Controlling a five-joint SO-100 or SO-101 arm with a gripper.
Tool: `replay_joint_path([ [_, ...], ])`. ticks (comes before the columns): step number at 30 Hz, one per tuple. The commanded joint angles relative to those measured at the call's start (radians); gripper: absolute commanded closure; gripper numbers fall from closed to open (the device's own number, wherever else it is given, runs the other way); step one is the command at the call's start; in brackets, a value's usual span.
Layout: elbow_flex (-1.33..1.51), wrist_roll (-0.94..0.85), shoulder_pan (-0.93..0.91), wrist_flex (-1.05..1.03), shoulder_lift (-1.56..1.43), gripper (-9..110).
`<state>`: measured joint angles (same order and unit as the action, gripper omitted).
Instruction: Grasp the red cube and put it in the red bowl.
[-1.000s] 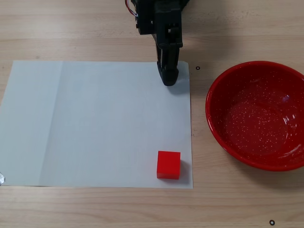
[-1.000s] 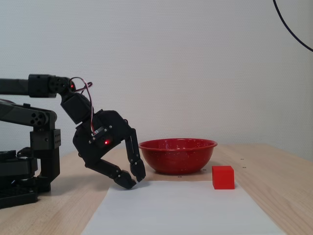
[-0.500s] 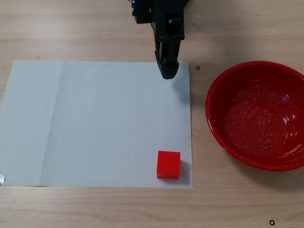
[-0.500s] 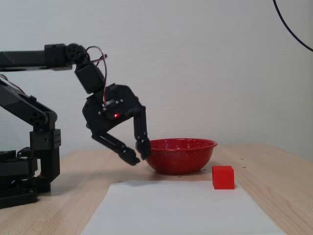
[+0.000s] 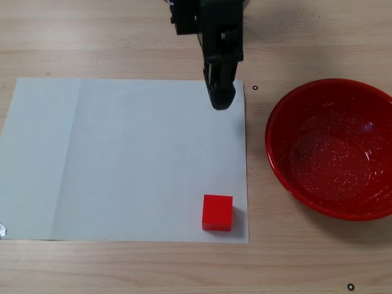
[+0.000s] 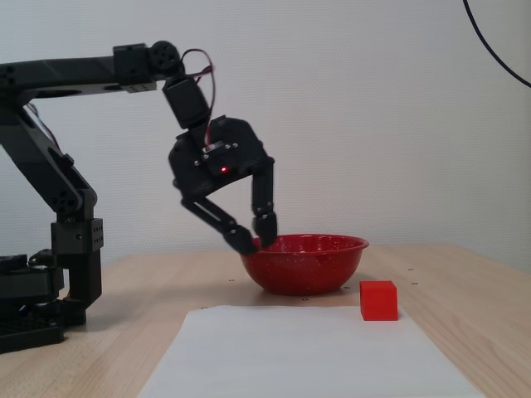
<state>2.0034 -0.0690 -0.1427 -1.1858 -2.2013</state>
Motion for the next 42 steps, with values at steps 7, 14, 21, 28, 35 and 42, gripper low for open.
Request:
replay_joint_path([
  [7,-0.333,-0.025,0.000,-0.017,0.172,101],
  [14,-0.538,-0.031,0.017,-0.058,0.345,101],
  [21,-0.755,-0.038,0.032,-0.130,0.509,99],
  [28,-0.939,-0.040,0.038,-0.216,0.644,95],
  [35,-1.023,-0.041,0.041,-0.218,0.730,89],
  [42,-1.089,-0.043,0.038,-0.192,0.810,73],
])
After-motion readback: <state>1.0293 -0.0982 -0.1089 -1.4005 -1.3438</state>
